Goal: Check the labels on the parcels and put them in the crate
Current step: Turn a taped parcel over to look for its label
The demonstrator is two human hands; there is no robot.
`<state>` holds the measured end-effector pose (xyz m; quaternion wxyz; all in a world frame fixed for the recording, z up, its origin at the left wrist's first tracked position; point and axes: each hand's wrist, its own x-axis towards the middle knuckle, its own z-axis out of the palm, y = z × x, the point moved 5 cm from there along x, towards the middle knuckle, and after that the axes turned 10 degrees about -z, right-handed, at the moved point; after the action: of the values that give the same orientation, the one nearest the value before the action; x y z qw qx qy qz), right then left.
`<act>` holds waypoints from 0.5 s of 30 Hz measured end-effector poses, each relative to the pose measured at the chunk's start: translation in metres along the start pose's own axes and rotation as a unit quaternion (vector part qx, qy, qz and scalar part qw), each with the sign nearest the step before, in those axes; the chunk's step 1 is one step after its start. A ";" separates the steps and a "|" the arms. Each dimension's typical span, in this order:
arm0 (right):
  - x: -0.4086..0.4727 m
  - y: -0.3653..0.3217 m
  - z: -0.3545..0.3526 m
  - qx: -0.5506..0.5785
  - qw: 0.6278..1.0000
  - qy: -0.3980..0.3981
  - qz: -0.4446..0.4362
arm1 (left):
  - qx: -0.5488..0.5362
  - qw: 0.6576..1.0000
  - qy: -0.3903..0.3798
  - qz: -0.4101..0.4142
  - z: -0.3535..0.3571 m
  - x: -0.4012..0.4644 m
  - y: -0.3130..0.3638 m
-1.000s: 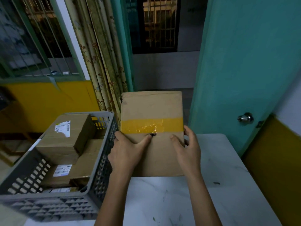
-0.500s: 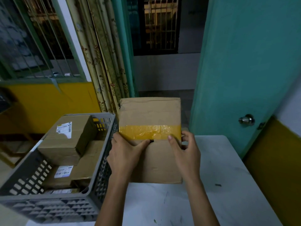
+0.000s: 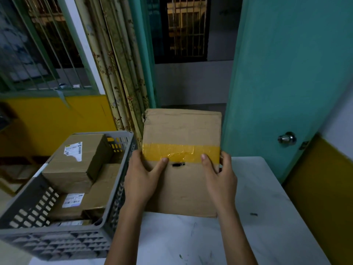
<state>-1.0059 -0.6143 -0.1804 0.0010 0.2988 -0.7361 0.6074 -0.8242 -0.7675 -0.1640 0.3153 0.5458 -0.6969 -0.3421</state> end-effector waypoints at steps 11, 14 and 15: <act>-0.010 -0.022 0.020 0.044 0.997 -0.063 -0.010 | -0.143 0.986 -0.068 0.046 -0.024 0.008 -0.001; -0.010 -0.033 0.030 0.085 0.991 -0.098 0.026 | -0.168 0.981 -0.090 0.041 -0.034 0.015 -0.007; -0.011 -0.038 0.034 0.130 0.986 -0.094 0.048 | -0.187 0.977 -0.098 0.023 -0.039 0.017 -0.011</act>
<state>-0.9682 -0.6428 -0.1592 -0.1361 0.3163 -0.6613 0.6664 -0.7898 -0.7909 -0.1491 0.3495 0.4245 -0.6609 -0.5108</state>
